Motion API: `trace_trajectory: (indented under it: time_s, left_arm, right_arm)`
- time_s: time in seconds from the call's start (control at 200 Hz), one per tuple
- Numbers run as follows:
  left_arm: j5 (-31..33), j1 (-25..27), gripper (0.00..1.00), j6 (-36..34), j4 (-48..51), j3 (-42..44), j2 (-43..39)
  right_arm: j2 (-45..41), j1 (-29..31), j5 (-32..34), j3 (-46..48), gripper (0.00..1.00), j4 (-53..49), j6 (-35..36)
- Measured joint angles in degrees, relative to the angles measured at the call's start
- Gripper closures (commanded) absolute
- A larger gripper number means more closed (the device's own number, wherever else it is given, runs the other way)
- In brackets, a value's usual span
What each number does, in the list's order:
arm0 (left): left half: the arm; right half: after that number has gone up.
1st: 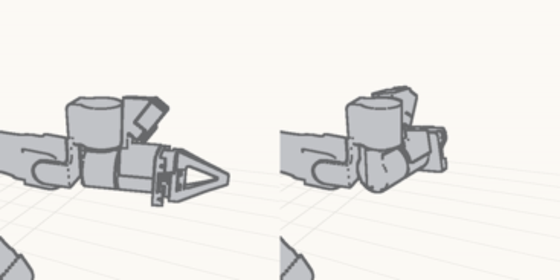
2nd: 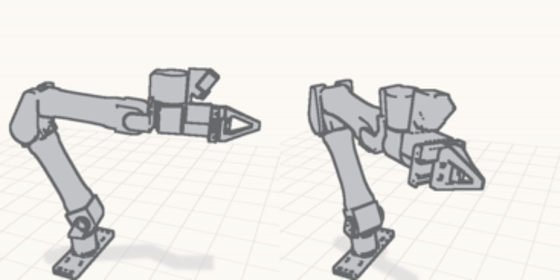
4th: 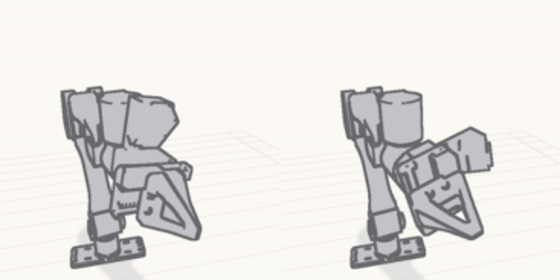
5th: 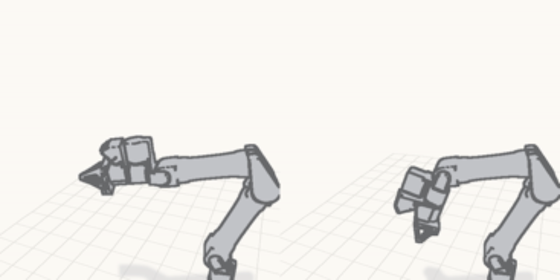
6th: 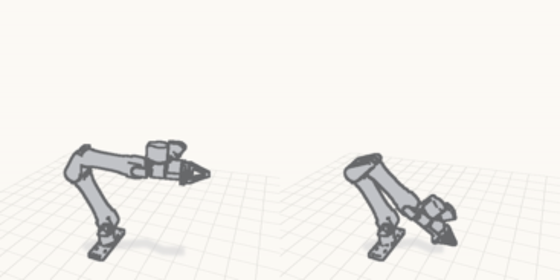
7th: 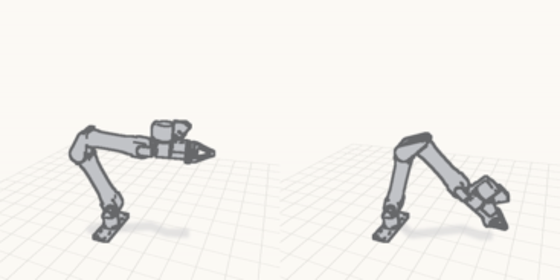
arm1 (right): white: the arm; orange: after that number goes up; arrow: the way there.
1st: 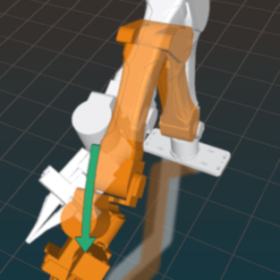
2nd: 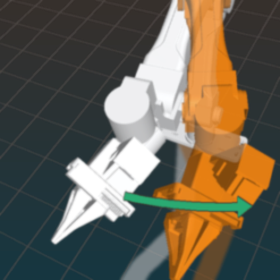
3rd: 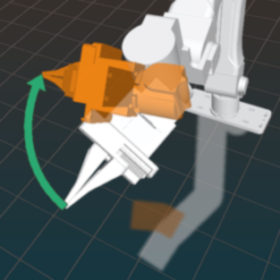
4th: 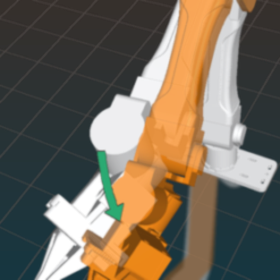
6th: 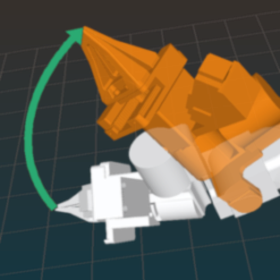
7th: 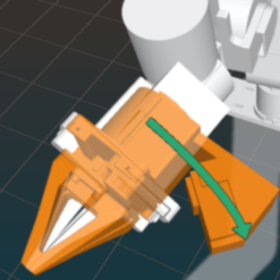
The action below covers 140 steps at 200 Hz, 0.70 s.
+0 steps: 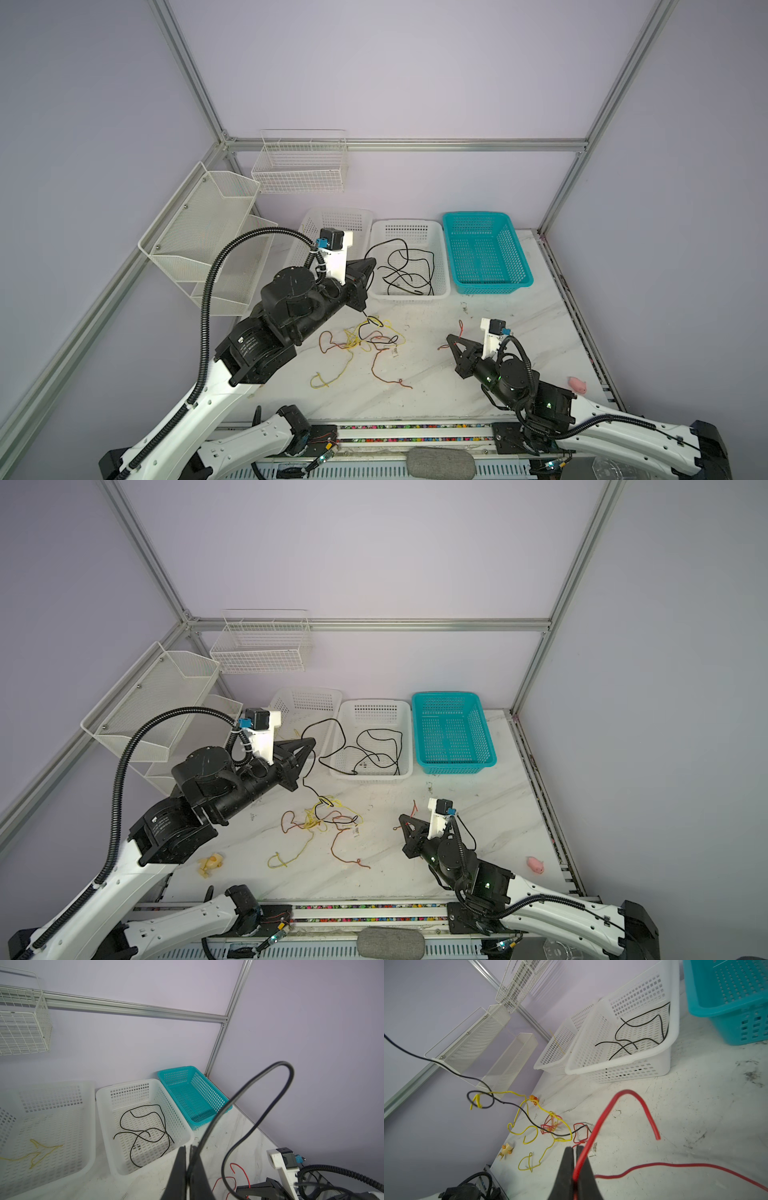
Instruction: Untangle the cables
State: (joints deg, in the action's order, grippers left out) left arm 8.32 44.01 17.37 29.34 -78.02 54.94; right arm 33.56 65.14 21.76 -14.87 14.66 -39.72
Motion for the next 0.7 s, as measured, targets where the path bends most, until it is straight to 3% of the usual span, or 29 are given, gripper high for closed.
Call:
trace_trajectory:
  time_s: [0.25, 0.39, 0.505, 0.7]
  left_arm:
    - [-0.35, 0.0, 1.0, 0.09, -0.11, -2.8, 5.64]
    - [-0.46, 0.0, 1.0, 0.2, -0.11, -2.8, 6.67]
    - [-0.04, 0.0, 1.0, 0.15, 0.07, -2.8, 6.6]
    - [1.79, 0.0, 1.0, -0.04, 1.92, -2.75, 5.57]
  right_arm:
    - [12.5, 0.0, -13.86, -4.96, 1.0, 5.7, 8.22]
    - [15.45, 0.0, -17.7, -7.76, 1.0, 7.1, 11.21]
    - [12.92, 0.0, -17.22, -9.29, 1.0, 6.14, 12.48]
    - [4.52, 0.0, -10.36, -17.31, 1.0, -0.7, 15.54]
